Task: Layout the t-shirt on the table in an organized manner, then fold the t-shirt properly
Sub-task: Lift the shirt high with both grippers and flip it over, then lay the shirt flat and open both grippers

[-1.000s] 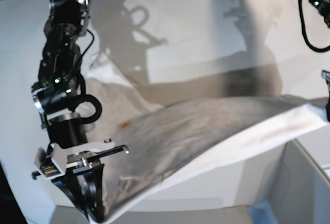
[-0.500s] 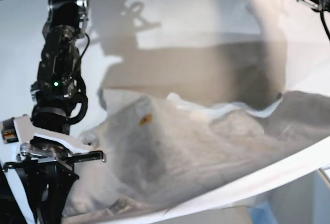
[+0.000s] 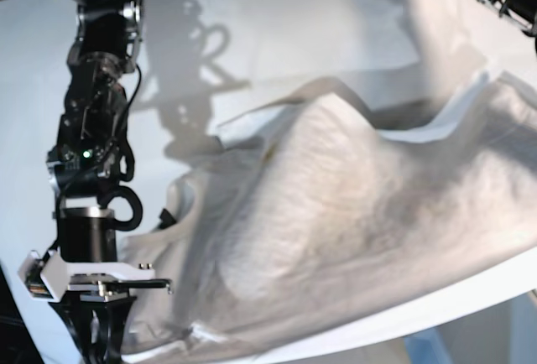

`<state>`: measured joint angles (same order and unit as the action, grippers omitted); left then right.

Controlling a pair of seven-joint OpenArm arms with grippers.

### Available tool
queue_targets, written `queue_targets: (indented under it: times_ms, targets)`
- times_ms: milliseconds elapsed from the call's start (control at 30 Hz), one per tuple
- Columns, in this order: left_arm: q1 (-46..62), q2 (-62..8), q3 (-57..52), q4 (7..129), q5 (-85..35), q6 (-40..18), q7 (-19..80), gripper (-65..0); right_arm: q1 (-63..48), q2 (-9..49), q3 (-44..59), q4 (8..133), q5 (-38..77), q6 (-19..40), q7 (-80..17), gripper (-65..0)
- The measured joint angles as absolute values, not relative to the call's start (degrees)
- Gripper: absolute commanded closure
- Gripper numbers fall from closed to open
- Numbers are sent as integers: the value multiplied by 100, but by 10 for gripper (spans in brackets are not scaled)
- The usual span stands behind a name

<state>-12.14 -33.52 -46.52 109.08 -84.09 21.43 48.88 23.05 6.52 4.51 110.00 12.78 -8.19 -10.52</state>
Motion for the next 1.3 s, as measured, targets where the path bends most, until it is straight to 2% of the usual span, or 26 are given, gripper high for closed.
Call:
queue_targets:
  times_ms: [133, 333, 500, 567, 667, 733, 967, 1100, 1167, 1300]
  targets:
    - [-1796, -3350, -3258, 9356, -8320, 2193, 4821, 0, 2305, 698, 436, 9848, 1236, -816, -1227, 0]
    - [-2794, -2803, -2023, 7393, -8259, 2213, 4799, -1, 2755, 1138, 148, 6840, 1243, -834, -1376, 0]
    - [-3793, -2473, -1347, 6187, -8018, 2204, 4814, -55, 3691, 1238, -207, 4919, 1225, -858, -1181, 0]
    - [-4163, -2300, -1155, 5749, -7424, 2067, 4746, -89, 4045, 1201, -296, 4471, 1208, -886, -1103, -100]
    - [-4254, -1959, -1122, 5413, -7013, 1820, 4792, -135, 4112, 1157, -318, 4324, 1205, -858, -681, -250]
    - [-4158, -1820, -1057, 5360, -6890, 1855, 4735, -152, 4069, 1177, -318, 4285, 1203, -864, -681, -294]
    - [-4209, -1984, -1072, 5389, -6840, 1857, 4517, -152, 4077, 1249, -307, 4313, 1205, -860, -617, -292]
    - [-4084, -1949, -1105, 5566, -6836, 1865, 5041, -152, 3870, 1308, -285, 4506, 1225, -917, -694, -292]
    - [-3846, -1933, -1105, 6088, -6805, 1865, 5430, -152, 3437, 1330, -274, 5203, 1249, -921, -762, -292]
    - [-3275, -2032, -1557, 7437, -6906, 1769, 5968, -152, 2495, 1258, -292, 7201, 1247, -875, -1839, -292]
